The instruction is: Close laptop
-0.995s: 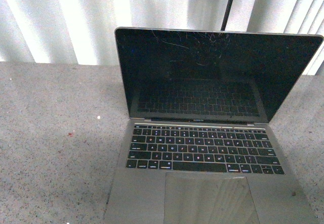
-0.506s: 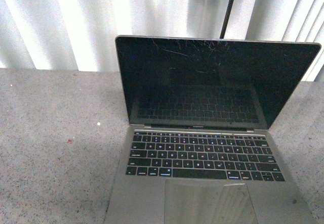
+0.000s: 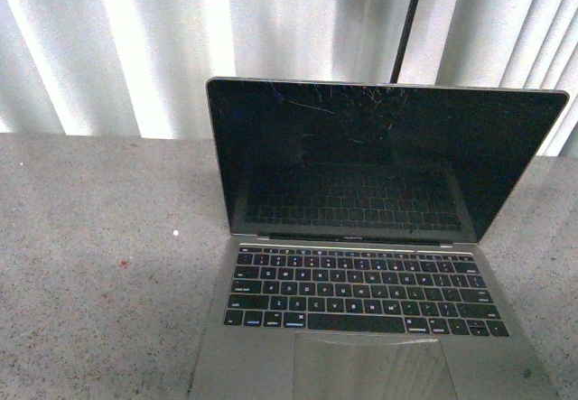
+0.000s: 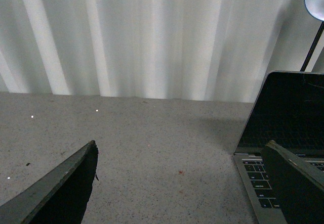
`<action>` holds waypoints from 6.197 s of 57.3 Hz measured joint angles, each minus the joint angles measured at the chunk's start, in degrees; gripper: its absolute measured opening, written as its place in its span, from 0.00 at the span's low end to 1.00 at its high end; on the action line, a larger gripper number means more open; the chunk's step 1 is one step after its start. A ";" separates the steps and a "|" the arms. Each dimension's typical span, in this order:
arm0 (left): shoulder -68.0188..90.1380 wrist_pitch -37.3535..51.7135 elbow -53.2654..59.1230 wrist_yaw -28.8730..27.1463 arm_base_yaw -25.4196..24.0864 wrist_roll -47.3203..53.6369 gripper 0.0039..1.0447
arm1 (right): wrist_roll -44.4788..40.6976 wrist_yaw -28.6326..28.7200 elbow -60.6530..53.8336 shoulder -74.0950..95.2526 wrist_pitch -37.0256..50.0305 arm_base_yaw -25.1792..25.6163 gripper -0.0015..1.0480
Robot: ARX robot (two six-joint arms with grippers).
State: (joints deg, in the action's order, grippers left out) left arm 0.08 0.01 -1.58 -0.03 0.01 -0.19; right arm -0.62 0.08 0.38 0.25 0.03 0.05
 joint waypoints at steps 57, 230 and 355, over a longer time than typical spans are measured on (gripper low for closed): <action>53.59 27.10 -17.66 -4.26 -3.76 -3.15 0.94 | -7.67 14.47 17.92 67.21 49.64 19.06 0.93; 105.44 -7.98 -79.08 17.05 18.75 70.12 0.03 | -73.40 43.04 72.37 102.92 -10.16 9.01 0.03; 100.24 -7.56 -65.70 17.20 20.92 72.41 0.03 | -71.84 41.42 61.24 98.05 -15.98 3.32 0.03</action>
State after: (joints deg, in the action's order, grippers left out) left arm 100.31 -7.55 -67.29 17.17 20.93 72.23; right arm -72.47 41.50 61.63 98.30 -15.94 3.38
